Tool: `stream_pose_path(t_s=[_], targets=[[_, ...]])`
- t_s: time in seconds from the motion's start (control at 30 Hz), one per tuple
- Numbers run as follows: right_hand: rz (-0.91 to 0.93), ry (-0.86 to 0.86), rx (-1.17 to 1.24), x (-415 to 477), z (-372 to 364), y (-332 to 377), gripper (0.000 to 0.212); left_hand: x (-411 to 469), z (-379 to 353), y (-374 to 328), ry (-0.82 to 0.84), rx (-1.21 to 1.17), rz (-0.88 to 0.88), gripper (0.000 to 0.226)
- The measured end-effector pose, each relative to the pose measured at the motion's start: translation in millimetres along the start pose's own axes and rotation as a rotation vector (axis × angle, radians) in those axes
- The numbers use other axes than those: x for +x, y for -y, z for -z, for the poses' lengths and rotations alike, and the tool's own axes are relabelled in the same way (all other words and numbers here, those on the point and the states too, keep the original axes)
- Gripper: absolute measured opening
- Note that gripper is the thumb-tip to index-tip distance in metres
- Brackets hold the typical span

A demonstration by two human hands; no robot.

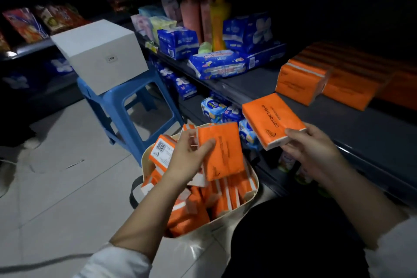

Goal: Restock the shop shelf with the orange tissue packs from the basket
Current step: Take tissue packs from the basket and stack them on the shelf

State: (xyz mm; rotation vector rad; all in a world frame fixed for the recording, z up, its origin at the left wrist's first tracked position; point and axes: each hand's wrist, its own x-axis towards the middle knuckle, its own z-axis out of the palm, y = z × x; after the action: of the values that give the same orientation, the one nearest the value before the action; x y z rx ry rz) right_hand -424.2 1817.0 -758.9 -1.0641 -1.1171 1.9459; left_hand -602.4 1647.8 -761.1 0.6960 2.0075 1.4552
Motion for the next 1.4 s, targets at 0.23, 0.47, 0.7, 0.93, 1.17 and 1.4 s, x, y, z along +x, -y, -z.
stream_pose_path(t_s=[0.23, 0.47, 0.7, 0.93, 1.17, 1.4], targets=[[0.091, -0.137, 0.114, -7.5, 22.3, 18.1, 0.032, 11.1, -46.7, -43.2, -0.028, -0.429, 0.045, 0.046], [0.179, -0.206, 0.180, -10.1, 59.4, 38.9, 0.030, 16.9, -102.2, -68.7, -0.050, -0.495, -0.018, 0.039], [0.284, -0.383, 0.068, -1.7, 110.0, 60.8, 0.041, 34.1, -169.9, -77.5, -0.204, -0.613, 0.003, 0.047], [0.411, -0.482, -0.463, 15.9, 135.5, 73.4, 0.051, 45.6, -210.8, -82.4, -0.172, -0.635, 0.025, 0.028], [0.577, -0.446, -1.042, 68.3, 136.3, 98.1, 0.053, 62.3, -216.1, -78.5, -0.080, -0.588, 0.057, 0.034], [0.632, -0.417, -1.266, 101.5, 124.8, 96.4, 0.050, 80.9, -196.8, -78.6, 0.093, -0.498, 0.042, 0.032]])
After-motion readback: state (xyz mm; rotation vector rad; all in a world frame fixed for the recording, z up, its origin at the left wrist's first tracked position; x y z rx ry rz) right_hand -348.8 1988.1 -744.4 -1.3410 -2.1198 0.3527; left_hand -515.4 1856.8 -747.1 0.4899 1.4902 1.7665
